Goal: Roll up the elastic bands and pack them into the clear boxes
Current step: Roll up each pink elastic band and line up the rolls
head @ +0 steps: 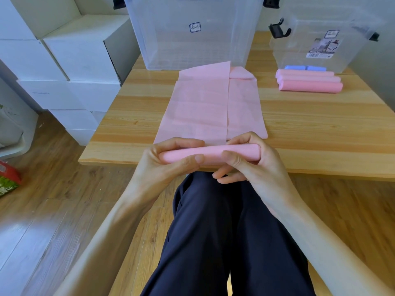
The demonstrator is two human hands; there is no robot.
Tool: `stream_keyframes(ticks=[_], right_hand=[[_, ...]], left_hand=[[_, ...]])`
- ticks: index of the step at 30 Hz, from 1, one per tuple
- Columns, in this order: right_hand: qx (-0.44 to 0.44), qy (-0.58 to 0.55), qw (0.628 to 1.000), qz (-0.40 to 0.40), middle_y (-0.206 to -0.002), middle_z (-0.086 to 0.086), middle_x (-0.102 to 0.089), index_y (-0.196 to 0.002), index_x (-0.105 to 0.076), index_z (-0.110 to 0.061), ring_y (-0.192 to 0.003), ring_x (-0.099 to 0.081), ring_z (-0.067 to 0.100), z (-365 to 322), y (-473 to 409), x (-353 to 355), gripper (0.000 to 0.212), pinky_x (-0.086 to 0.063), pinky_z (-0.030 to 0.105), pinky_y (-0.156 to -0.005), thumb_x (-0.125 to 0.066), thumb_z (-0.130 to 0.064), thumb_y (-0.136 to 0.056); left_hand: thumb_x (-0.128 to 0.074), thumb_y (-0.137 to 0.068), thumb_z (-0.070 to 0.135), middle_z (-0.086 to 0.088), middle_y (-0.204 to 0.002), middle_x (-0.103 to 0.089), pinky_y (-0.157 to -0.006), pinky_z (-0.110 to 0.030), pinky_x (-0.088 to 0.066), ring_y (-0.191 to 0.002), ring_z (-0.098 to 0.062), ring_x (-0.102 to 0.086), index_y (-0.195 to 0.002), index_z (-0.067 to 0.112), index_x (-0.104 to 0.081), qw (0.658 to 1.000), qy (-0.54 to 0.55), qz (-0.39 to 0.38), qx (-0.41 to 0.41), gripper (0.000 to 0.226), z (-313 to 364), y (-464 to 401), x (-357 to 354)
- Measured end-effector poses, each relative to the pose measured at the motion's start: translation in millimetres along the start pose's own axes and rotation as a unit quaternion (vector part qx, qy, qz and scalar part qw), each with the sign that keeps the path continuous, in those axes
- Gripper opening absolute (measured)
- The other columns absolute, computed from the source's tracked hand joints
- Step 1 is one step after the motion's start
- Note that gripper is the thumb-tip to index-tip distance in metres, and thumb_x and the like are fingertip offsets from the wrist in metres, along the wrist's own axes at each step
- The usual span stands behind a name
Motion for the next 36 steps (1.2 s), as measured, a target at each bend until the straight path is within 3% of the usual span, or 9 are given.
stream_keyframes(ticks=[5,8,11,15,18,24,28,33,36], right_hand=[[-0.002,-0.016,1.0,-0.017,-0.082,0.011,-0.072,-0.097,-0.055,-0.006,-0.073,-0.074,0.032,1.1,1.7,0.4,0.024,-0.061,0.035,-0.064,-0.063,-0.025,-0.086],[0.011,-0.004,1.0,-0.009,-0.082,0.012,-0.071,-0.096,-0.06,-0.005,-0.073,-0.075,0.032,2.8,1.5,3.4,0.008,-0.061,0.034,-0.065,-0.064,-0.01,-0.091],[0.032,0.013,0.999,-0.008,-0.081,0.012,-0.073,-0.096,-0.064,-0.005,-0.071,-0.075,0.029,0.5,1.7,4.1,0.016,-0.061,0.033,-0.064,-0.072,-0.003,-0.082],[0.023,0.013,1.0,0.01,-0.073,0.013,-0.072,-0.093,-0.065,-0.004,-0.066,-0.074,0.028,-1.6,1.5,3.6,0.019,-0.06,0.03,-0.059,-0.07,-0.018,-0.082],[0.011,0.01,1.0,0.012,-0.069,0.011,-0.071,-0.093,-0.063,-0.003,-0.065,-0.073,0.028,-2.2,1.2,4.1,0.027,-0.06,0.031,-0.058,-0.068,-0.027,-0.081],[0.023,0.014,1.0,-0.003,-0.074,0.011,-0.073,-0.098,-0.069,-0.003,-0.067,-0.074,0.026,-2.3,2.6,5.3,0.019,-0.06,0.029,-0.06,-0.074,-0.004,-0.08],[0.021,0.009,0.999,0.024,-0.071,0.008,-0.072,-0.096,-0.07,-0.004,-0.063,-0.073,0.026,-4.2,1.3,4.5,0.023,-0.061,0.031,-0.06,-0.075,-0.014,-0.076],[0.015,0.016,1.0,0.004,-0.071,0.007,-0.072,-0.097,-0.071,-0.005,-0.064,-0.073,0.024,-3.9,1.3,5.4,0.024,-0.061,0.031,-0.061,-0.077,-0.005,-0.074],[0.013,0.014,1.0,0.019,-0.065,0.009,-0.071,-0.094,-0.071,-0.006,-0.062,-0.073,0.025,-3.1,1.7,5.5,0.023,-0.06,0.029,-0.059,-0.076,-0.014,-0.073]], left_hand=[[-0.076,-0.067,0.019,0.0,-0.093,-0.077,-0.076,-0.022,-0.059,-0.089,-0.012,-0.073,-0.085,0.021,-0.08,1.0,-0.002,0.019,-0.021,0.018,2.2,1.5,0.8],[-0.075,-0.068,0.02,-0.002,-0.093,-0.077,-0.073,-0.023,-0.06,-0.09,-0.015,-0.074,-0.082,0.021,-0.081,1.0,0.003,0.023,-0.014,0.015,1.6,1.9,0.5],[-0.074,-0.068,0.023,0.001,-0.094,-0.077,-0.071,-0.022,-0.06,-0.091,-0.014,-0.074,-0.08,0.023,-0.081,1.0,0.006,0.026,-0.004,0.013,0.5,1.6,0.7],[-0.079,-0.068,0.02,-0.001,-0.095,-0.077,-0.077,-0.025,-0.06,-0.091,-0.015,-0.073,-0.083,0.022,-0.081,1.0,-0.006,0.004,-0.009,0.016,0.9,1.9,2.8],[-0.076,-0.068,0.022,0.0,-0.092,-0.078,-0.071,-0.021,-0.059,-0.088,-0.01,-0.073,-0.078,0.023,-0.081,1.0,-0.004,0.018,-0.01,0.011,1.9,2.5,-0.2],[-0.073,-0.071,0.026,0.001,-0.098,-0.077,-0.071,-0.021,-0.059,-0.094,-0.013,-0.073,-0.085,0.024,-0.081,1.0,-0.016,0.005,0.005,0.016,1.5,2.1,1.1],[-0.074,-0.07,0.021,0.004,-0.097,-0.077,-0.071,-0.022,-0.059,-0.091,-0.013,-0.073,-0.087,0.024,-0.08,1.0,-0.003,0.013,-0.002,0.018,-0.4,3.1,-1.6],[-0.071,-0.073,0.026,0.004,-0.094,-0.077,-0.07,-0.022,-0.059,-0.089,-0.011,-0.073,-0.087,0.015,-0.076,0.999,-0.006,0.037,0.0,0.019,-1.0,-0.1,0.6],[-0.072,-0.07,0.026,0.002,-0.091,-0.077,-0.073,-0.023,-0.059,-0.089,-0.01,-0.072,-0.079,0.018,-0.079,0.999,0.005,0.037,-0.015,0.014,-0.6,-0.8,0.6]])
Point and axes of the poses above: each hand's wrist, its own y-axis away from the middle knuckle, its own x-axis out of the back of the hand, z = x × y, the point moved 1 cm from there along -y, towards the middle knuckle
